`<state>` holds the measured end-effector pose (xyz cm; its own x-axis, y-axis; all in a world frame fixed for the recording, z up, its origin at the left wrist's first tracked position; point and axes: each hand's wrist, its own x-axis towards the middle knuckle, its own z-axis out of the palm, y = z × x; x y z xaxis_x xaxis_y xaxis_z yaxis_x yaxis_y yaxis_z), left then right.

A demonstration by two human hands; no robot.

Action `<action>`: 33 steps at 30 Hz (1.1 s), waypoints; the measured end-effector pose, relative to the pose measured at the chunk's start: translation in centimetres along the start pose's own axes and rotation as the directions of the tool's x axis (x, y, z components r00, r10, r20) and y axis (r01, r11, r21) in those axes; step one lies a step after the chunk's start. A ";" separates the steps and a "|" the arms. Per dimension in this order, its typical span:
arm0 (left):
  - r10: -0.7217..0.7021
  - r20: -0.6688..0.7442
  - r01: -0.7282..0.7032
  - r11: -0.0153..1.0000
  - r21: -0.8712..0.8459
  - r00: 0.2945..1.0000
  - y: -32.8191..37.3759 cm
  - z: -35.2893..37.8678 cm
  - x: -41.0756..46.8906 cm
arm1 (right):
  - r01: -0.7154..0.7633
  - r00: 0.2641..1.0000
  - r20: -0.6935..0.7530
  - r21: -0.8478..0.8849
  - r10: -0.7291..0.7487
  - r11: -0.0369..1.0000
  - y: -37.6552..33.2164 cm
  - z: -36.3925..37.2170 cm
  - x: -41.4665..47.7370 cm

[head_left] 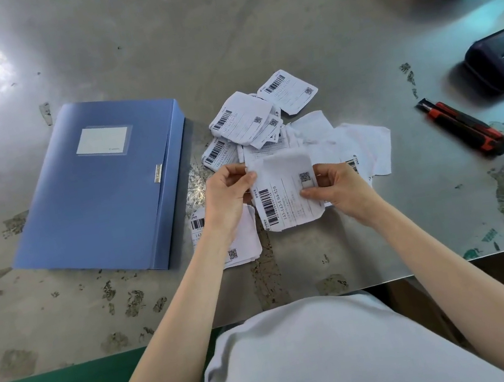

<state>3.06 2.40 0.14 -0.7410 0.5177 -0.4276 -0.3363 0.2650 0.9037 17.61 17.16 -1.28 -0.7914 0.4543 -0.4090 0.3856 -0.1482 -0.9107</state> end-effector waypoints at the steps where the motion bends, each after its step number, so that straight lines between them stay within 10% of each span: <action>1: 0.005 -0.012 -0.005 1.000 0.001 1.000 0.0 0.0 -0.1 | -0.014 1.000 0.001 -0.016 0.014 1.000 0.0 0.0 0.0; 10: 0.108 0.111 -0.132 0.962 0.238 0.988 -0.4 -0.4 -0.1 | 0.201 0.966 -0.059 -0.446 -0.253 0.872 -1.6 0.6 0.4; 18: 0.219 0.142 -0.257 0.891 0.373 0.965 0.0 -0.1 0.1 | 0.177 0.980 0.012 -0.521 -0.201 0.835 -3.1 1.9 0.9; 33: -0.078 0.124 0.083 0.996 -0.034 0.989 -2.8 -2.0 -1.5 | -0.004 0.951 -0.304 0.148 0.049 0.989 -1.3 1.7 1.0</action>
<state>3.99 -0.72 -1.76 -0.6348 0.5919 -0.4966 -0.4164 0.2793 0.8652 15.53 16.29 -0.63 -0.5899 0.6918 -0.4164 0.3145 -0.2781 -0.9076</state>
